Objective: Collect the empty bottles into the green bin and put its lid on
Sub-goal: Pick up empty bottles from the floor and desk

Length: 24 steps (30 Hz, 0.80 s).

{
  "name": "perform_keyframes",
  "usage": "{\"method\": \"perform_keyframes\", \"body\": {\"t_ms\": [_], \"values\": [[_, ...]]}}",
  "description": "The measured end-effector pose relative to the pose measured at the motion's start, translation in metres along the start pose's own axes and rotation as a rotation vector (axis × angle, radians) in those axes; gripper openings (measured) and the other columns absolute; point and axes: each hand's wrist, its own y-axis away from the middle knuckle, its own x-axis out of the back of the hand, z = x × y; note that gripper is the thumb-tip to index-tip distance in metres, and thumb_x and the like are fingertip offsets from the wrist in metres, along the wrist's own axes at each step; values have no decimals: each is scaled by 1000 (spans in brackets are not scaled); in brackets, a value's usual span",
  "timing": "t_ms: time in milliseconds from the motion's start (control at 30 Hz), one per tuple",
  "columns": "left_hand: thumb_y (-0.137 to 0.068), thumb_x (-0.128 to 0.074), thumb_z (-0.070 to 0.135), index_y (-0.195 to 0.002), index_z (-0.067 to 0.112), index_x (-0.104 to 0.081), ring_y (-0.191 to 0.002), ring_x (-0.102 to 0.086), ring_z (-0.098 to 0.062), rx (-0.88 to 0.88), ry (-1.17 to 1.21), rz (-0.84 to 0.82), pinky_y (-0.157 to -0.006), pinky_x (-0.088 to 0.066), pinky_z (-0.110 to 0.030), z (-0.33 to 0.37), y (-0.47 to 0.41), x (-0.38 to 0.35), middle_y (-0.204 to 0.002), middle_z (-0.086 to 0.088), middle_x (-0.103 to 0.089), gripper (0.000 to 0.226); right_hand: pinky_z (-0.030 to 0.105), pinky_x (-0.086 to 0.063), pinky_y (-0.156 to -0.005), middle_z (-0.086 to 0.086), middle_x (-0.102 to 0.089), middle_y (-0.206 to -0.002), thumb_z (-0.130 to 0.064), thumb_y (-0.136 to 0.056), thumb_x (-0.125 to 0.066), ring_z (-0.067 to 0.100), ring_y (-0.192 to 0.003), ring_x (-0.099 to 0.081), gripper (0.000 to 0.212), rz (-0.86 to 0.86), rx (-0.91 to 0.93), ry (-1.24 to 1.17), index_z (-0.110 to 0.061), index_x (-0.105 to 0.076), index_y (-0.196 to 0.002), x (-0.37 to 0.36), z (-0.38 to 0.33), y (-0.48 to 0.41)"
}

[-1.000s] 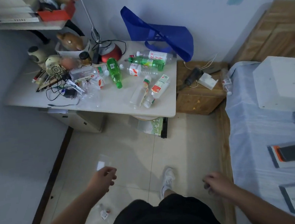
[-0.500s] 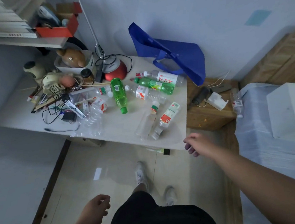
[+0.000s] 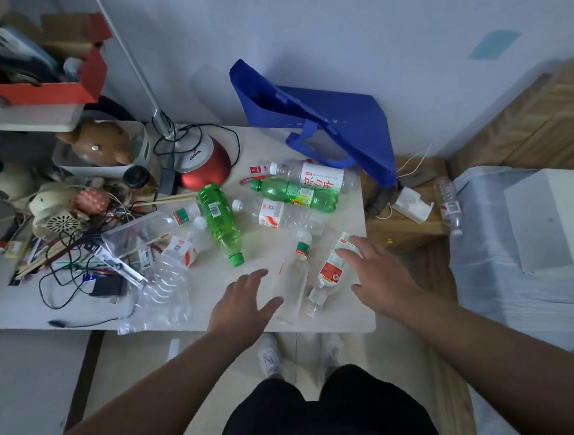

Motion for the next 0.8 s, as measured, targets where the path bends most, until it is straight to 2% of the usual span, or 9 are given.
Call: {"method": "perform_keyframes", "body": {"t_ms": [67,167,300,433,533,667,733,800], "values": [[-82,-49,77,-154,33,-24,-139,-40,-21,0,-71,-19,-99,-49,-49,20,-17,-5,-154,6,-40,87,42,-27,-120,4,-17,-167,-20,-84,-75,27,-154,-11,83,1,115,103,-29,-32,-153,-4,0,-16],[-76,-51,83,-159,29,-6,-144,-33,-24,42,-140,-83,-98,-49,-49,46,-36,-19,-160,4,-28,110,46,-12,-124,9,-16,-167,-13,-80,-77,32,-154,-5,89,-33,285,245,-26,-28,-153,-15,5,-42],[-80,-64,66,-158,34,-2,-134,-42,-27,131,-225,-114,-89,-53,-46,56,-45,-39,-151,-1,-38,105,56,-9,-122,15,-34,-158,-12,-81,-72,38,-151,-14,74,-82,393,352,-22,-40,-147,-33,10,-60],[-78,-66,57,-151,47,-3,-115,-58,-29,204,-161,-90,-77,-53,-44,52,-43,-46,-133,-1,-54,96,59,-13,-120,13,-45,-148,-19,-78,-77,37,-145,-29,68,-103,434,373,-19,-46,-138,-40,17,-64],[-75,-63,59,-149,53,-3,-103,-64,-27,247,-139,-95,-65,-48,-35,52,-44,-44,-127,1,-57,95,56,-14,-121,11,-48,-146,-18,-80,-74,35,-144,-32,62,-108,493,348,-16,-47,-135,-41,27,-65],[-72,-59,64,-149,57,-1,-100,-66,-21,294,-48,-113,-66,-52,-33,52,-39,-35,-130,8,-60,97,48,-24,-121,6,-56,-137,-29,-78,-74,30,-136,-43,60,-90,558,264,-16,-50,-132,-37,46,-67],[-72,-59,66,-147,63,0,-103,-65,-19,298,20,-98,-68,-52,-33,52,-26,-29,-136,11,-59,96,40,-34,-112,2,-61,-127,-40,-76,-73,26,-123,-51,58,-82,570,232,-19,-51,-126,-29,55,-67],[-72,-59,68,-144,71,4,-108,-65,-19,298,83,-83,-68,-49,-31,51,-7,-23,-142,12,-57,96,33,-41,-94,-2,-63,-116,-52,-72,-73,22,-111,-56,59,-122,560,154,-24,-50,-118,-17,62,-66]]}}
